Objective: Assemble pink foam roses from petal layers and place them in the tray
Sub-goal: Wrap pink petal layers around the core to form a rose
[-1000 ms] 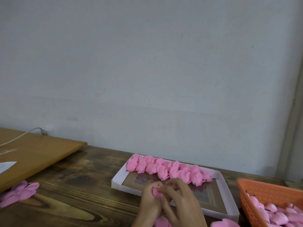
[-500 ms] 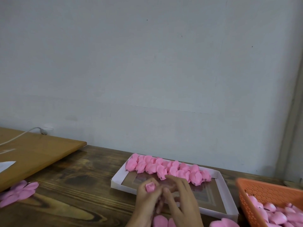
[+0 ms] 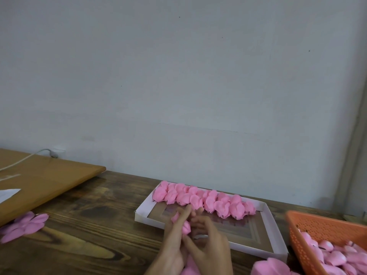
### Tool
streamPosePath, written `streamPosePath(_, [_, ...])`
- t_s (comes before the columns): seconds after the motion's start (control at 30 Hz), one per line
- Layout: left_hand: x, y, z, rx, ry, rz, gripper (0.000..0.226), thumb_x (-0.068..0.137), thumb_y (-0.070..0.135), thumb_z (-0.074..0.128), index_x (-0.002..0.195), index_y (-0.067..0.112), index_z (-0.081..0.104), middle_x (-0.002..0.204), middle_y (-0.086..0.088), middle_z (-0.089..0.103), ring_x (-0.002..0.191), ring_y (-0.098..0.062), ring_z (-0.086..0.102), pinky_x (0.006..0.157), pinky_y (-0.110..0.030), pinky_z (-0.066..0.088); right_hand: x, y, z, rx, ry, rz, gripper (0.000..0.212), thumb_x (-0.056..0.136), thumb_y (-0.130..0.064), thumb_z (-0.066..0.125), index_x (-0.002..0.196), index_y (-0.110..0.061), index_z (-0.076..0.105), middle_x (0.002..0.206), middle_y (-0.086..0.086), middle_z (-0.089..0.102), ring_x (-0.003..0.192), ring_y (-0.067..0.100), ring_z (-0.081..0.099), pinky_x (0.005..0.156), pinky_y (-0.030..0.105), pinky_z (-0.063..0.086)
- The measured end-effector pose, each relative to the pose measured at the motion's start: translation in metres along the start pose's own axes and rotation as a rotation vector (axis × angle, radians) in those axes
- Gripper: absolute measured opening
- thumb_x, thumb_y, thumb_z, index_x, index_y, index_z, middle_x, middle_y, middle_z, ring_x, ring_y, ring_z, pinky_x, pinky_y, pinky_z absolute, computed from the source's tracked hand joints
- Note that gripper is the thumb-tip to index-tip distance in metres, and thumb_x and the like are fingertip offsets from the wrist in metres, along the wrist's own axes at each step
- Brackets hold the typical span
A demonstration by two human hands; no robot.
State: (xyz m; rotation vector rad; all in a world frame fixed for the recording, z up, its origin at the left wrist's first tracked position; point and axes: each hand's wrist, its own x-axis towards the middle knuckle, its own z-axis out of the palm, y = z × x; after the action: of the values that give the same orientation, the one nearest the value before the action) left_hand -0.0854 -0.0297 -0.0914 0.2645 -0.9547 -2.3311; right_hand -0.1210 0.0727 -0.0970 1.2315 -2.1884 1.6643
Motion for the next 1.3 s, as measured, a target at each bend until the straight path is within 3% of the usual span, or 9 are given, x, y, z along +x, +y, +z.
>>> streamPosePath(0.17, [-0.007,-0.003,0.003,0.057,-0.084,-0.059,0.053,0.073,0.037,0.084,0.102,-0.003,0.064,0.117,-0.028,0.074,0.074,-0.031,0.076,0.057,-0.033,0.06,0.001,0.001,-0.001,0.048,0.056,0.03,0.022,0.078,-0.016,0.087,0.09,-0.029,0.074,0.081,-0.017,0.076,0.07,0.005,0.072,0.066,0.022,0.058])
streamPosePath(0.37, [-0.012,0.004,0.004,0.11,-0.199,-0.066,0.041,0.064,0.043,0.093,0.073,0.008,0.075,0.119,-0.03,0.073,0.078,-0.031,0.075,0.066,-0.035,0.06,0.01,-0.001,-0.006,0.436,-0.075,0.279,0.011,0.085,0.0,0.079,0.082,-0.011,0.077,0.073,0.01,0.078,0.066,0.018,0.073,0.064,0.024,0.056])
streamPosePath(0.63, [-0.013,0.007,0.005,0.162,-0.254,-0.073,0.058,0.045,0.061,0.099,0.065,0.014,0.072,0.109,-0.019,0.077,0.078,-0.02,0.073,0.047,-0.022,0.042,0.013,-0.003,-0.007,0.678,-0.134,0.47,0.026,0.101,-0.002,0.058,0.082,-0.004,0.076,0.063,0.012,0.062,0.057,0.019,0.057,0.055,0.027,0.05])
streamPosePath(0.73, [-0.012,0.005,0.005,0.193,-0.22,-0.052,0.05,0.065,0.062,0.09,0.06,0.017,0.069,0.101,-0.012,0.079,0.076,-0.016,0.071,0.047,-0.021,0.036,0.011,-0.004,-0.007,0.641,-0.153,0.427,0.018,0.101,-0.006,0.06,0.092,-0.003,0.075,0.063,0.008,0.065,0.057,0.016,0.058,0.056,0.026,0.052])
streamPosePath(0.8, [-0.009,0.003,0.003,0.151,-0.168,-0.039,0.046,0.08,0.047,0.085,0.06,0.013,0.062,0.101,-0.016,0.075,0.07,-0.019,0.072,0.048,-0.023,0.045,0.009,-0.004,-0.007,0.604,-0.173,0.379,0.008,0.097,-0.001,0.064,0.102,-0.001,0.07,0.067,0.007,0.071,0.062,0.017,0.064,0.062,0.03,0.055])
streamPosePath(0.93, [-0.007,0.004,0.002,0.077,-0.103,-0.013,0.047,0.079,0.041,0.078,0.055,0.015,0.047,0.089,-0.016,0.068,0.081,-0.025,0.075,0.059,-0.032,0.057,0.006,-0.003,-0.005,0.516,-0.218,0.267,0.023,0.091,0.012,0.066,0.11,-0.002,0.064,0.077,0.012,0.077,0.067,0.016,0.067,0.068,0.031,0.053])
streamPosePath(1.1, [-0.008,0.004,0.0,0.248,-0.143,-0.054,0.046,0.079,0.053,0.084,0.059,0.017,0.063,0.106,-0.018,0.078,0.076,-0.018,0.07,0.051,-0.025,0.033,0.011,-0.004,-0.002,0.625,-0.235,0.385,0.014,0.088,-0.023,0.072,0.094,-0.015,0.081,0.067,0.005,0.063,0.065,0.017,0.058,0.06,0.03,0.044])
streamPosePath(1.2, [-0.009,0.004,0.0,0.257,-0.178,-0.043,0.048,0.079,0.052,0.084,0.06,0.013,0.064,0.105,-0.024,0.077,0.071,-0.017,0.069,0.051,-0.023,0.042,0.011,-0.001,-0.004,0.527,-0.249,0.399,0.015,0.095,-0.03,0.068,0.087,-0.028,0.081,0.069,-0.001,0.066,0.064,0.01,0.058,0.06,0.024,0.043])
streamPosePath(1.3, [-0.009,0.004,0.0,0.227,-0.161,-0.015,0.046,0.082,0.044,0.08,0.061,0.007,0.064,0.107,-0.034,0.073,0.072,-0.019,0.072,0.058,-0.026,0.054,0.007,0.0,-0.003,0.408,-0.262,0.298,0.016,0.097,-0.026,0.063,0.105,-0.026,0.078,0.087,-0.006,0.077,0.082,0.006,0.069,0.075,0.025,0.049])
